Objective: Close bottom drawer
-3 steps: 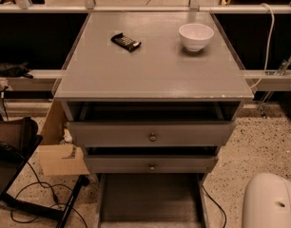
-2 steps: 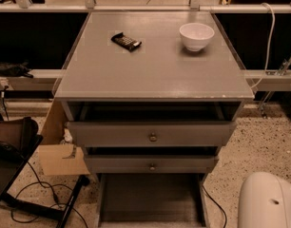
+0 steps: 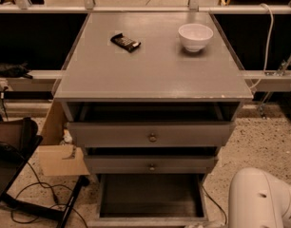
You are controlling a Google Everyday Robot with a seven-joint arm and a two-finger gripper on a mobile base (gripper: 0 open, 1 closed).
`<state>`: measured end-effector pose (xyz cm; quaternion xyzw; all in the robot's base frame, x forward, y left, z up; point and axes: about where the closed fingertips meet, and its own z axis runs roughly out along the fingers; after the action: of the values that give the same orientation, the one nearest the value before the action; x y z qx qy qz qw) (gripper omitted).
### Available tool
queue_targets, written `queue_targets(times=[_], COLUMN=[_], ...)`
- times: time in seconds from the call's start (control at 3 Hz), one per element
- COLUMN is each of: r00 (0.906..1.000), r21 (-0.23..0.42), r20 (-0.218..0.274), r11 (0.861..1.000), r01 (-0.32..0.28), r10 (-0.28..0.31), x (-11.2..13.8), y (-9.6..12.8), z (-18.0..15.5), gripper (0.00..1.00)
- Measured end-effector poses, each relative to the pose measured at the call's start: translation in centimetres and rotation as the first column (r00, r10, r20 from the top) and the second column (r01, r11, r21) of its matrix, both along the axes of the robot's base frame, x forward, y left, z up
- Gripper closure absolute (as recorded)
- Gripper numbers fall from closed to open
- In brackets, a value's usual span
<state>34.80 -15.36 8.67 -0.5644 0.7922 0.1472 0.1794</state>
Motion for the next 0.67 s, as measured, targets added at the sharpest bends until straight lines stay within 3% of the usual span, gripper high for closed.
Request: queue_targets(times=[0.67], r00=[0.9949], r21=[0.003], r20=[0.094], r11=[0.999], r01=[-0.039], r10=[0.038], x=[6.3], y=[2.4], z=[2.4], gripper=[1.00])
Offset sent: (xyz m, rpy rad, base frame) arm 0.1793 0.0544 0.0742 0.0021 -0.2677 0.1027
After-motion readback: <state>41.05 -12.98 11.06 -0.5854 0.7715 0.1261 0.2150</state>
